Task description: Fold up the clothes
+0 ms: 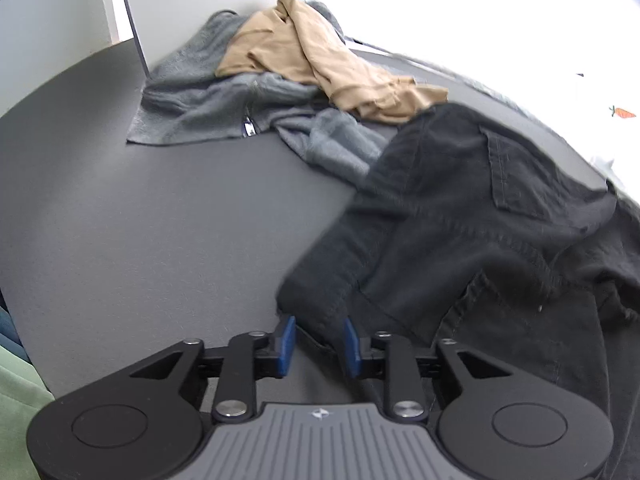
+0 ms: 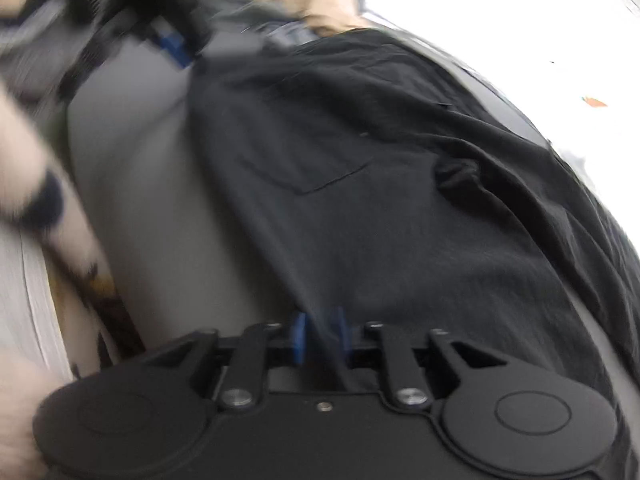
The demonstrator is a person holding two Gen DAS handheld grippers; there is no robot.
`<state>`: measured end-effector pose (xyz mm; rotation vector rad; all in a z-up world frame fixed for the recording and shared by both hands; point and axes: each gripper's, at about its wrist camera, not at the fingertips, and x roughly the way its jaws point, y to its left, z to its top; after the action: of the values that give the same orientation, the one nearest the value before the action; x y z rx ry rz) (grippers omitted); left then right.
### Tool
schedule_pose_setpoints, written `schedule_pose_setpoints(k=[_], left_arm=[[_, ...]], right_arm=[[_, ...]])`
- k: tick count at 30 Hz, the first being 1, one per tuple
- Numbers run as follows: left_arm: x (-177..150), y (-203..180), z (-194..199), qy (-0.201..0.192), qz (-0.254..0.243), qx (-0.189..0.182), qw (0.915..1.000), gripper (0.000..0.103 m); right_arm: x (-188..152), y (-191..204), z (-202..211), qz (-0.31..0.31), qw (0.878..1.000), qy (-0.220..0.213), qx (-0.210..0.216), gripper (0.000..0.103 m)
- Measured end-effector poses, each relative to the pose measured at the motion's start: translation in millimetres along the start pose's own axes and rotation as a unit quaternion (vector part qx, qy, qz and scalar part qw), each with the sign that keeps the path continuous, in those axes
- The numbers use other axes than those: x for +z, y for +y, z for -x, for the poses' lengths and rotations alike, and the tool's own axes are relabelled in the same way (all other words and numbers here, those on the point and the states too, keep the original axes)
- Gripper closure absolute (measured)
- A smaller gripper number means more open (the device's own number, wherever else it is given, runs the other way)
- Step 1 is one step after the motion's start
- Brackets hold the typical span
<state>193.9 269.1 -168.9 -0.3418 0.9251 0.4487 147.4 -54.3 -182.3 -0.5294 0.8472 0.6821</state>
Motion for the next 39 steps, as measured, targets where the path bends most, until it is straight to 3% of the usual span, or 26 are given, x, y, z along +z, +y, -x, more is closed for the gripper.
schedule_pose_setpoints(k=[2, 4, 7, 10, 15, 20, 26, 28, 30, 32, 35, 39], left_arm=[[12, 8, 11, -0.027, 0.011, -0.015, 0.9995, 0.040], [26, 12, 17, -0.053, 0.012, -0.027, 0.9982, 0.036], [50, 7, 12, -0.075, -0.005, -0.039, 0.9964, 0.033], [77, -11, -4, -0.091, -0.028, -0.037, 0.9948, 0.027], [126, -46, -53, -0.082, -0.057, -0.079, 0.9919, 0.011], [164, -72, -121, 0.002, -0.069, -0.126, 0.9896, 0.011], [184, -90, -169, 0.042, -0.079, -0.175, 0.9805, 0.011], [184, -94, -179, 0.060, -0.066, -0.205, 0.9747, 0.016], [181, -99, -176, 0.065, -0.052, -0.218, 0.9724, 0.033], [175, -110, -154, 0.048, -0.059, -0.230, 0.9703, 0.040], [155, -140, -107, 0.025, -0.103, -0.274, 0.9558, 0.040], [115, -196, -69, 0.035, -0.195, -0.308, 0.9305, 0.037]], right_arm=[[5, -22, 17, -0.064, 0.997, -0.030, 0.027, 0.058], [8, -46, 28, -0.127, 0.989, -0.066, 0.040, 0.044], [17, -78, 29, -0.196, 0.975, -0.098, 0.034, 0.041], [27, -102, 18, -0.231, 0.968, -0.099, 0.006, 0.041], [47, -134, -9, -0.281, 0.955, -0.099, -0.014, 0.039], [70, -160, -51, -0.320, 0.943, -0.092, -0.007, 0.038], [96, -190, -98, -0.371, 0.926, -0.064, 0.008, 0.038], [101, -194, -107, -0.377, 0.924, -0.059, 0.016, 0.038], [104, -196, -113, -0.369, 0.928, -0.054, 0.018, 0.038], [105, -195, -117, -0.357, 0.933, -0.045, 0.016, 0.038], [97, -198, -114, -0.365, 0.930, -0.043, 0.009, 0.038], [84, -208, -109, -0.397, 0.916, -0.049, -0.001, 0.038]])
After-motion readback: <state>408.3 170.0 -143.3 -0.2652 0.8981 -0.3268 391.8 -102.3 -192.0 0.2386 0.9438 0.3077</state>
